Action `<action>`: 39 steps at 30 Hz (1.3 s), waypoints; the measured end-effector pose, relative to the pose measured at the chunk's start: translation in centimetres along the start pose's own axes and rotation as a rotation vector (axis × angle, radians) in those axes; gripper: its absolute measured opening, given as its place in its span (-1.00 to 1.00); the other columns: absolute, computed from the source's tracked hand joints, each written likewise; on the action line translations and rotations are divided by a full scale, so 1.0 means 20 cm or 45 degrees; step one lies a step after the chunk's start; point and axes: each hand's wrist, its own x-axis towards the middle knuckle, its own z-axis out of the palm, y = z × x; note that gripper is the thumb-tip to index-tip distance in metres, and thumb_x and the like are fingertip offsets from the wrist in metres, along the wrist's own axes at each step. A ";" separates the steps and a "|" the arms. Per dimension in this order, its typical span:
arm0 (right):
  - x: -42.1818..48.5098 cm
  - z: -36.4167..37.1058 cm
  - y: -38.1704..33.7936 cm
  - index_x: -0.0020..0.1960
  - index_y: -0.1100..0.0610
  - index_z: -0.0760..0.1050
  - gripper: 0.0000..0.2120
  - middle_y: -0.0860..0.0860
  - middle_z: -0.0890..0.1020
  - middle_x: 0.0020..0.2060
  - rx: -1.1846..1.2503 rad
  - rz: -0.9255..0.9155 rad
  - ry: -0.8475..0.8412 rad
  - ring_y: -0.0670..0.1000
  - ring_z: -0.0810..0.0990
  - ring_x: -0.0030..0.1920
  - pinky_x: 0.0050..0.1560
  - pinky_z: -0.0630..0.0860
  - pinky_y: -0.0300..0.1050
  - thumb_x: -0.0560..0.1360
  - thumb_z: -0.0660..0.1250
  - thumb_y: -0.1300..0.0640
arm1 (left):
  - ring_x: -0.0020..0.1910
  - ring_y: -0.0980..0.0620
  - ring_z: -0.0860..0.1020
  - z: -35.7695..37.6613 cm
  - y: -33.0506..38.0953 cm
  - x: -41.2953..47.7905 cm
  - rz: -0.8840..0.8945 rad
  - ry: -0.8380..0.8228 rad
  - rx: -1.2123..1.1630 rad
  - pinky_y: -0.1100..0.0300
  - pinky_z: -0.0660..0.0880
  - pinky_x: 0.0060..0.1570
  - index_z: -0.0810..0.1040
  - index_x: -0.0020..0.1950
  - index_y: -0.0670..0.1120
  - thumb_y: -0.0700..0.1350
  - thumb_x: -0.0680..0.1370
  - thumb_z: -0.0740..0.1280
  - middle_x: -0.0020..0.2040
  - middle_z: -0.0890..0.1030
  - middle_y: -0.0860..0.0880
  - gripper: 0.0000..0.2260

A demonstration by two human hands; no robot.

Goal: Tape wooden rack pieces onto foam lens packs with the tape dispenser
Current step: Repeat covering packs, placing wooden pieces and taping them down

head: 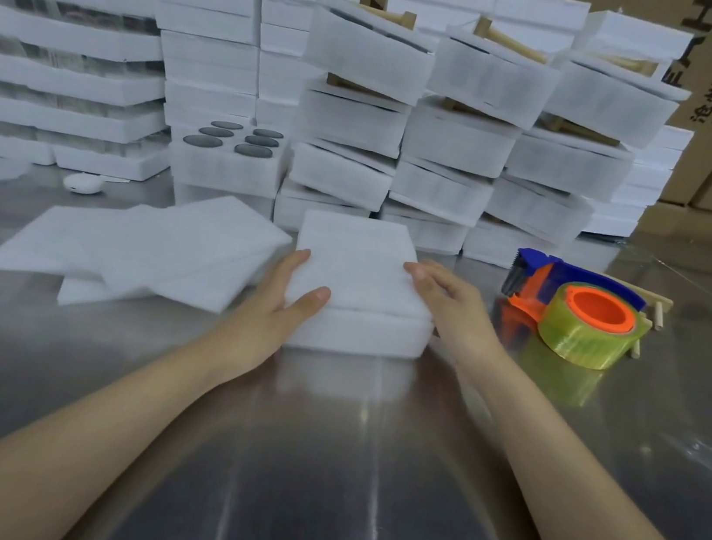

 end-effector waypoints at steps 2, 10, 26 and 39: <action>0.01 -0.02 0.02 0.02 -0.17 0.55 -0.92 -0.15 0.57 0.17 -0.088 0.034 -0.088 -0.22 0.57 0.11 0.11 0.48 -0.30 0.56 0.30 -0.07 | 0.26 0.25 0.32 0.00 -0.01 0.01 0.032 0.003 0.045 0.72 0.17 -0.03 0.16 0.48 0.22 0.17 0.56 0.22 0.39 0.18 0.39 -0.50; -0.02 -0.04 0.04 0.26 -0.45 0.38 -0.46 -0.47 -0.03 0.40 -0.342 -0.081 -0.359 -0.48 0.01 0.35 0.39 0.07 -0.26 0.29 0.33 -0.43 | 0.34 0.57 0.08 -0.03 -0.04 0.03 0.217 -0.053 0.119 0.40 0.21 0.20 0.40 0.20 0.45 0.32 0.49 0.25 0.46 0.04 0.43 -0.72; -0.05 -0.06 0.02 0.14 -0.45 0.47 -0.53 -0.28 0.25 0.48 -0.435 -0.173 -0.307 -0.43 0.18 0.34 0.40 0.14 -0.24 0.23 0.40 -0.35 | 0.37 0.49 0.13 -0.01 0.02 0.00 0.187 -0.024 0.105 0.28 0.15 0.44 0.40 0.28 0.22 0.23 0.40 0.27 0.38 0.13 0.40 -0.54; -0.05 -0.06 0.05 0.02 -0.20 0.59 -0.82 -0.18 0.57 0.16 -0.398 -0.505 -0.013 -0.26 0.52 0.23 0.17 0.53 0.03 0.42 0.43 -0.04 | 0.48 0.30 0.08 -0.02 0.03 -0.03 0.217 -0.035 0.170 0.09 0.21 0.45 0.37 0.27 0.27 0.26 0.43 0.21 0.54 0.06 0.19 -0.60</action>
